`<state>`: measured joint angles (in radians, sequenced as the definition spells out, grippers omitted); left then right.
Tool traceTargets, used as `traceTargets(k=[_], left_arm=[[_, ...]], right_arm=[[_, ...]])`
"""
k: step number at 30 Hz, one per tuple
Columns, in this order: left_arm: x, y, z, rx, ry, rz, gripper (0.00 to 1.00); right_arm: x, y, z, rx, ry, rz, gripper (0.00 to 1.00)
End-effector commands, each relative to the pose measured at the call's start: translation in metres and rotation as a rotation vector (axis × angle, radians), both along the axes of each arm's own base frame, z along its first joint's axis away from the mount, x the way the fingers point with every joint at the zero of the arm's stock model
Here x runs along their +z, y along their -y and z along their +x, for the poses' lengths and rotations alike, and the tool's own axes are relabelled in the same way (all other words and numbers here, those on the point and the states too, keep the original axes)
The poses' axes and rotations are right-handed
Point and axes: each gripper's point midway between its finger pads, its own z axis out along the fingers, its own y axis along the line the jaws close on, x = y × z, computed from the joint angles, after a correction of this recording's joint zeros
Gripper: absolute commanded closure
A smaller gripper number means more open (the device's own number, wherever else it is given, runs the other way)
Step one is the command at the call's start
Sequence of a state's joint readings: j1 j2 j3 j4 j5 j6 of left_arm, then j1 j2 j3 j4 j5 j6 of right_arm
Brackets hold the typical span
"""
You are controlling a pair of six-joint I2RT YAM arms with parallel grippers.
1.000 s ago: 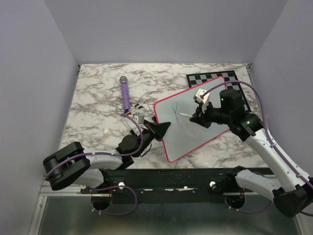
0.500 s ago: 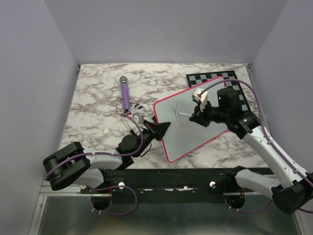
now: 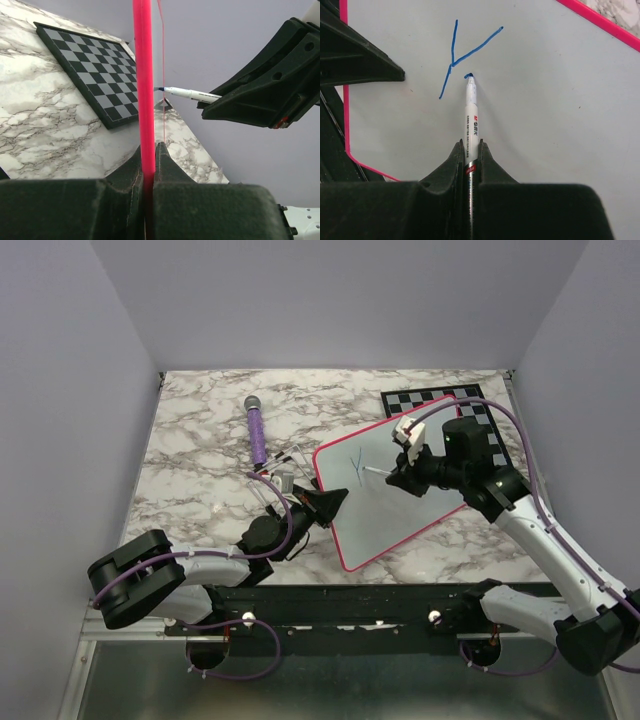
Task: Write a sentence on the whiteboard
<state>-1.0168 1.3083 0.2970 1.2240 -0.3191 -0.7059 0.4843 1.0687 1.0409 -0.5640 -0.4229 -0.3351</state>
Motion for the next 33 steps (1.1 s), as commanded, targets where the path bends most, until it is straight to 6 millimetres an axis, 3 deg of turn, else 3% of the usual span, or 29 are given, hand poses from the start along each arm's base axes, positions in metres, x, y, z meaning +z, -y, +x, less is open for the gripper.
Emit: traceTargets(k=[1, 9, 22, 33], left_arm=[[-0.009, -0.002, 0.000, 0.016, 0.048, 0.082, 1.00], [-0.008, -0.004, 0.000, 0.019, 0.048, 0.083, 1.00], [-0.008, -0.006, 0.001, 0.028, 0.051, 0.090, 1.00], [-0.009, -0.003, 0.001, 0.018, 0.051, 0.088, 1.00]], right_arm=[[0.007, 0.008, 0.015, -0.083, 0.043, -0.001, 1.00], [0.003, 0.017, 0.014, -0.113, 0.052, -0.009, 0.99], [-0.019, 0.012, -0.014, 0.027, -0.015, -0.039, 0.99], [-0.004, -0.002, -0.012, 0.074, -0.027, 0.007, 1.00]])
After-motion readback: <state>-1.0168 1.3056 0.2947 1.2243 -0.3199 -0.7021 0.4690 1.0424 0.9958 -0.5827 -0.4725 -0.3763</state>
